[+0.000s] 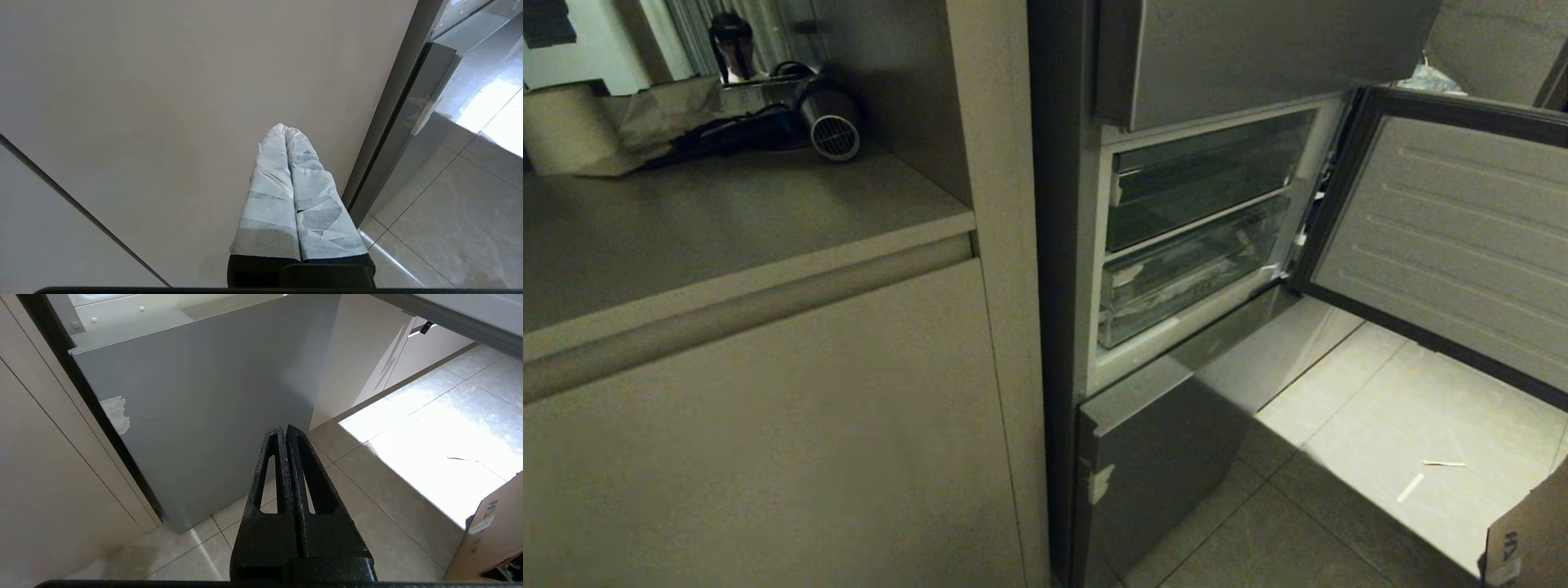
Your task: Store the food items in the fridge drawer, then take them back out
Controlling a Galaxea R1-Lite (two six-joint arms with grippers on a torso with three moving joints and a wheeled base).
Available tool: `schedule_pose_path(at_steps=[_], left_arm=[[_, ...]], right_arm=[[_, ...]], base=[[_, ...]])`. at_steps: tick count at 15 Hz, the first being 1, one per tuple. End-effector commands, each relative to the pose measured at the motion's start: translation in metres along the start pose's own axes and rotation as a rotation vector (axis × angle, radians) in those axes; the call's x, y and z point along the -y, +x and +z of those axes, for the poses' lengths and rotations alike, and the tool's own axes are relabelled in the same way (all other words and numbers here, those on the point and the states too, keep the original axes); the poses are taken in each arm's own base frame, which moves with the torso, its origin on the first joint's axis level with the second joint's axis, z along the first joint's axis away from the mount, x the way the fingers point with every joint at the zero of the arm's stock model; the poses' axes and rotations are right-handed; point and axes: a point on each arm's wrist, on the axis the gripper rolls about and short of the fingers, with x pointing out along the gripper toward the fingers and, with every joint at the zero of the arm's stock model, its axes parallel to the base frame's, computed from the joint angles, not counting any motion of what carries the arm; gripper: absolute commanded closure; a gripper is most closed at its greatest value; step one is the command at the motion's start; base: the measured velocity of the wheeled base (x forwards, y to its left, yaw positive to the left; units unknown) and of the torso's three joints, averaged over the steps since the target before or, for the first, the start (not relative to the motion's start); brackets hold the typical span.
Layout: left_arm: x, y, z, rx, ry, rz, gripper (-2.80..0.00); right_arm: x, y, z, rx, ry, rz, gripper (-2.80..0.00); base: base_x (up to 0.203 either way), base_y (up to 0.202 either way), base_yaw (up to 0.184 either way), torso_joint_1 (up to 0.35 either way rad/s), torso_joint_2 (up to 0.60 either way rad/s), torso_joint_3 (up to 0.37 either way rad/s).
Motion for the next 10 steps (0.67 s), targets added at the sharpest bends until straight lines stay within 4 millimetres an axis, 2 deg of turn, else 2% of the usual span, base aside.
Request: schedule_pose_path(at_steps=[1, 10], left_arm=[[0.0000, 0.0001, 0.0002, -0.001, 0.000, 0.000, 0.00], [0.0000, 0.0001, 0.0000, -0.002, 0.002, 0.000, 0.00]], right_arm=[[0.0000, 0.0000, -0.0001, 0.000, 0.000, 0.000, 0.00], [0.0001, 0.0000, -0.0002, 0.003, 0.001, -0.003, 0.00]], base=[[0.000, 0.000, 0.000, 0.000, 0.00, 0.000], [0.000, 0.000, 0.000, 0.000, 0.00, 0.000]])
